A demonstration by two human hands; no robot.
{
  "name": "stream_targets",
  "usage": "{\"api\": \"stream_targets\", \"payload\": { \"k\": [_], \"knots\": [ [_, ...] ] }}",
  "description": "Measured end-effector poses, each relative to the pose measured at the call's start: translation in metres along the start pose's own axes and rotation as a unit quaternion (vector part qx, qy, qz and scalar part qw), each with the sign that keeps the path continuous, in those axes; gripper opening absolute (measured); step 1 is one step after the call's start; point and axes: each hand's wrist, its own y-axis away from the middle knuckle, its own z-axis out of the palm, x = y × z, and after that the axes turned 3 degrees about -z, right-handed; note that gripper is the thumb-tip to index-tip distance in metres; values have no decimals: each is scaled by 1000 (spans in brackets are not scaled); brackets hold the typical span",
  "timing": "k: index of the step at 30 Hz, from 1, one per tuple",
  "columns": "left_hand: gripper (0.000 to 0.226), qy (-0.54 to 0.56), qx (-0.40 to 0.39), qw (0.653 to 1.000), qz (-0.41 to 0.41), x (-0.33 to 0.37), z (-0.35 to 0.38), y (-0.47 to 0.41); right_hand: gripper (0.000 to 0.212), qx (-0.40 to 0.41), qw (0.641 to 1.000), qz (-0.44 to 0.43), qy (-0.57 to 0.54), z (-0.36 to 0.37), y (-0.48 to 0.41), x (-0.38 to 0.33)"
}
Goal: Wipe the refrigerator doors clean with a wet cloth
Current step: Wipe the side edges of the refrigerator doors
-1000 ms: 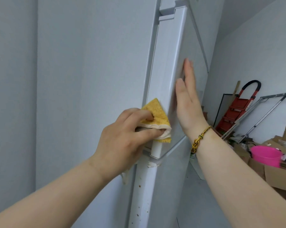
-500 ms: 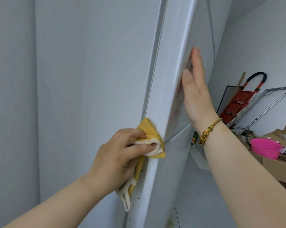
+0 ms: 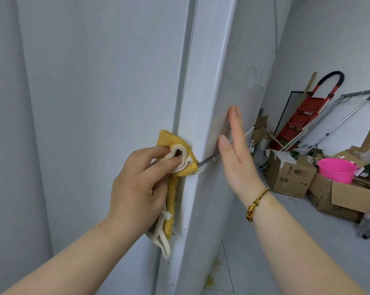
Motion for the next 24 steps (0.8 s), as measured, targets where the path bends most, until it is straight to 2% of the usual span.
{"api": "stream_targets", "payload": {
  "k": [5, 8, 13, 18, 24],
  "knots": [
    [25, 66, -19, 996, -56, -3, 2, 10, 44, 7, 1000, -9, -4, 4, -1, 6],
    [23, 75, -36, 993, -80, -5, 6, 45, 43, 12, 1000, -10, -13, 8, 1, 8],
    [24, 107, -58, 982, -145, 1, 5, 74, 50, 32, 999, -11, -7, 11, 0, 4],
    [29, 100, 1, 990, -103, 9, 8, 18, 55, 43, 999, -6, 5, 12, 1, 2],
    [27, 76, -30, 995, -66, 2, 10, 78, 49, 67, 998, -9, -7, 20, 1, 4]
  ]
}}
